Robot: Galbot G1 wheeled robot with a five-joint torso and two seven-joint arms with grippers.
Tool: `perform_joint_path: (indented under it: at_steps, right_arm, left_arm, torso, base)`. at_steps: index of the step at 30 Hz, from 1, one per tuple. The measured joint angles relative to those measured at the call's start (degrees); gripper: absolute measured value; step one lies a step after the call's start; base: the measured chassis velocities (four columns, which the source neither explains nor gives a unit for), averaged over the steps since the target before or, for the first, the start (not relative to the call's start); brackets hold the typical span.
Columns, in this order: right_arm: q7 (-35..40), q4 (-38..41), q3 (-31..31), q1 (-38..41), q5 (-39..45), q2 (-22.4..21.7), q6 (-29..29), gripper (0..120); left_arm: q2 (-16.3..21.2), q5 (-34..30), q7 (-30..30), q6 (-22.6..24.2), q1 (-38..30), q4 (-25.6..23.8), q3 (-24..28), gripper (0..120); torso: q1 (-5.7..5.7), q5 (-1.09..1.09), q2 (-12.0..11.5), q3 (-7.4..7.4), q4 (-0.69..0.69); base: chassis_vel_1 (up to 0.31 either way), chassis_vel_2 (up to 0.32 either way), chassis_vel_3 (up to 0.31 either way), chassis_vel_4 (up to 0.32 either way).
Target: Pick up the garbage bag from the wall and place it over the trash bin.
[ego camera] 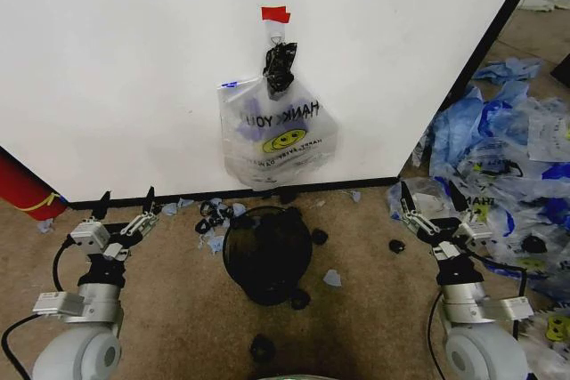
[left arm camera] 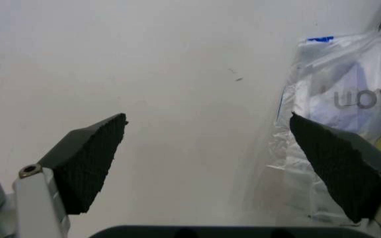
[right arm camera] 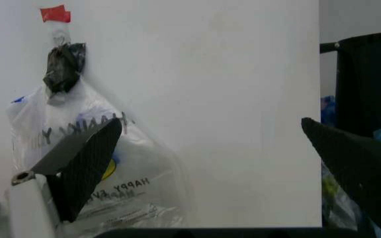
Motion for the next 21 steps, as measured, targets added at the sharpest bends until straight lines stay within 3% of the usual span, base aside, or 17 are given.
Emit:
perform_joint_path:
  at_steps: [12, 21]
  right_arm:
    - [0.35, -0.08, -2.18, 1.86, 4.35, -0.16, -1.48, 100]
    - [1.14, 0.8, -8.71, 10.47, 18.86, -2.36, -6.77, 100]
  left_arm:
    - [-0.24, 0.54, 0.14, -0.6, -0.07, 0.76, 0.3, 98]
    - [-0.74, 1.58, 0.31, -0.77, -0.47, 1.38, 0.83, 97]
  torso:
    - [0.0, 0.0, 0.0, 0.0, 0.0]
    - [0.0, 0.0, 0.0, 0.0, 0.0]
  base:
    - [0.0, 0.0, 0.0, 0.0]
    - [0.0, 0.0, 0.0, 0.0]
